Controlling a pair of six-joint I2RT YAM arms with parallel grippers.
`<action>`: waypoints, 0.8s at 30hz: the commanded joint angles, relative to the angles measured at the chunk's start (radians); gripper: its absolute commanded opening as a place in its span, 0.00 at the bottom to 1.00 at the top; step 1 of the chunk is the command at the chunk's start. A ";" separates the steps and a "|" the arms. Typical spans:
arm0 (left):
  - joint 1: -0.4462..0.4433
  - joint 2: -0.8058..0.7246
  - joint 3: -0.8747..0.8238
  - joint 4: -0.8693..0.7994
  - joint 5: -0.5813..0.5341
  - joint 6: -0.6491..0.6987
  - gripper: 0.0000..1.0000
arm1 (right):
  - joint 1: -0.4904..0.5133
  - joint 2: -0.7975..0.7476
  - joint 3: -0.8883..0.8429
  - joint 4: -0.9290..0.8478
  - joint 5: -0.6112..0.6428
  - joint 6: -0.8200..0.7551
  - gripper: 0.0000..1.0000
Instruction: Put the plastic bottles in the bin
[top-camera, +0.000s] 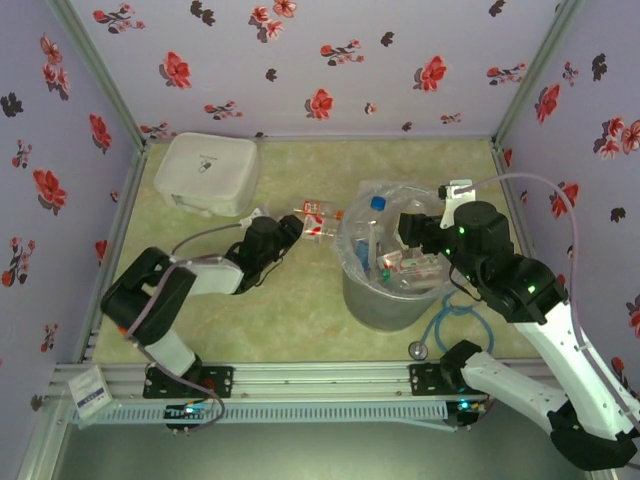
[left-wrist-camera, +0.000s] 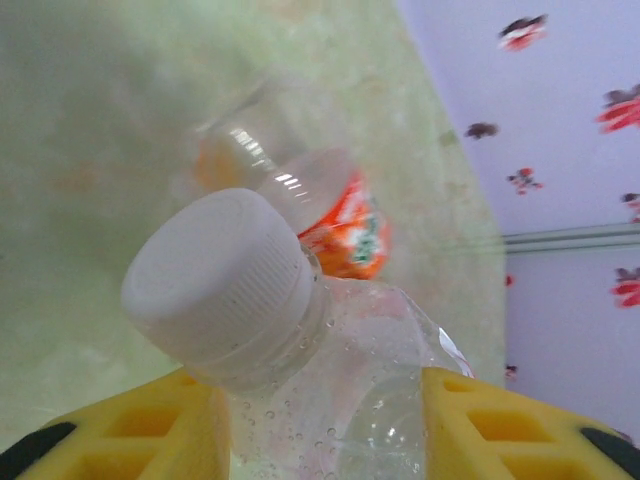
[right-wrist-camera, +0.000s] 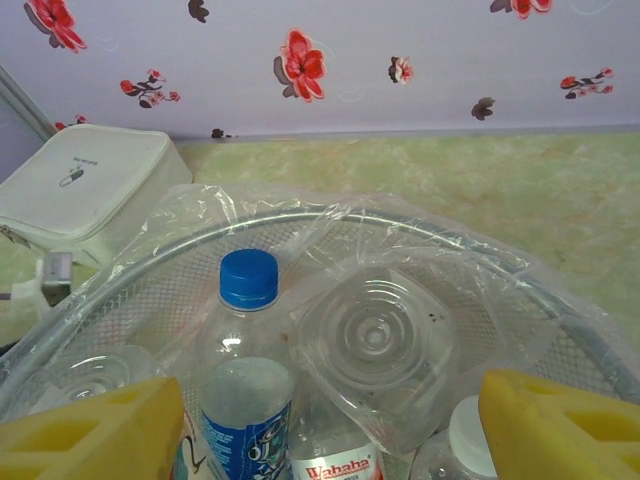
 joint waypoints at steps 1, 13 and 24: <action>0.005 -0.138 -0.008 -0.070 -0.042 0.091 0.31 | -0.008 -0.015 0.019 -0.009 -0.018 0.011 0.78; 0.014 -0.736 0.210 -0.576 -0.115 0.599 0.27 | -0.007 0.036 0.205 -0.019 -0.094 -0.101 0.75; -0.195 -0.610 0.533 -0.630 0.114 0.886 0.24 | -0.013 -0.064 0.184 -0.138 0.245 -0.027 0.69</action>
